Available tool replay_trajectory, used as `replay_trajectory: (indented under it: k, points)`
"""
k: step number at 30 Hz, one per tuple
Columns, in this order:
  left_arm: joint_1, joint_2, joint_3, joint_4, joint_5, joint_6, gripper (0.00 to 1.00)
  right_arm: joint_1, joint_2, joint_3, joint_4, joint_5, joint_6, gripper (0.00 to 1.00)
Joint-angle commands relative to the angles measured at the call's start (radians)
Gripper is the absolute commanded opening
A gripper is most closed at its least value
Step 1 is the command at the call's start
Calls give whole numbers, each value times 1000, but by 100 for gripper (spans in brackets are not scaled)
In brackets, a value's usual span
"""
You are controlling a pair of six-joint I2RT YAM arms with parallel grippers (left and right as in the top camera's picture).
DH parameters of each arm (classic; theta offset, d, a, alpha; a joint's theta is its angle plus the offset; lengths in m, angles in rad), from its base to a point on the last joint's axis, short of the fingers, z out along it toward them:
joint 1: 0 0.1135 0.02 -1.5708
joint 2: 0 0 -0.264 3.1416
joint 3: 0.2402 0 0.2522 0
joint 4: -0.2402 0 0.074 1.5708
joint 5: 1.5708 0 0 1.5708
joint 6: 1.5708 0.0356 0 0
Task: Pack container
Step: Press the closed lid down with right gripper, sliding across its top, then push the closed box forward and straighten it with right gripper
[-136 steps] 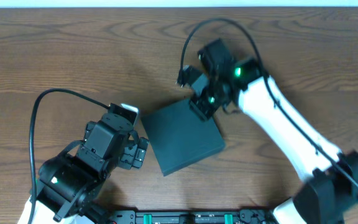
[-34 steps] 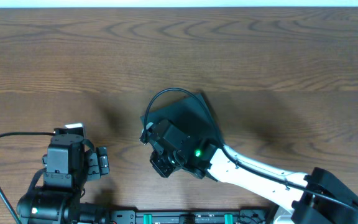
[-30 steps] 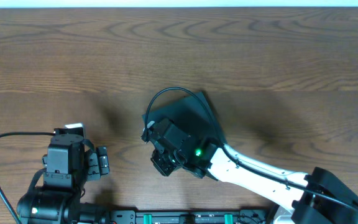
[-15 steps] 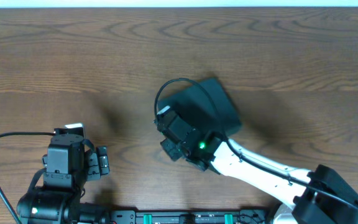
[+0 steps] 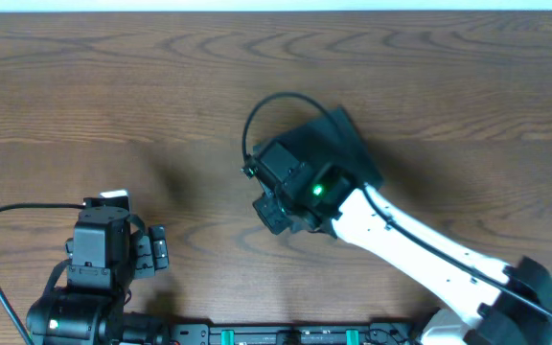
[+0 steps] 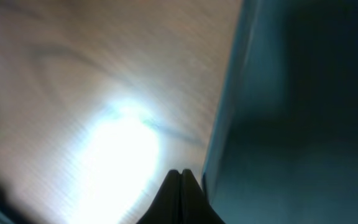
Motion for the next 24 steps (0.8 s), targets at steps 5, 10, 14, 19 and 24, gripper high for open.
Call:
replay_trajectory:
  k: [5,10,14,19,24]
  points:
    - [6,-5,-3,-4,-3,14,95,-7,-93,97,-244,106,-58,1]
    - [6,-5,-3,-4,-3,14,95,-8,-126,55,-371,230,6,2]
    - [6,-5,-3,-4,-3,14,95,-7,-126,-123,-290,225,50,2]
    - [6,-5,-3,-4,-3,14,95,-3,-126,-348,0,207,39,1]
    - [6,-5,-3,-4,-3,14,95,-5,-126,-450,239,253,38,1]
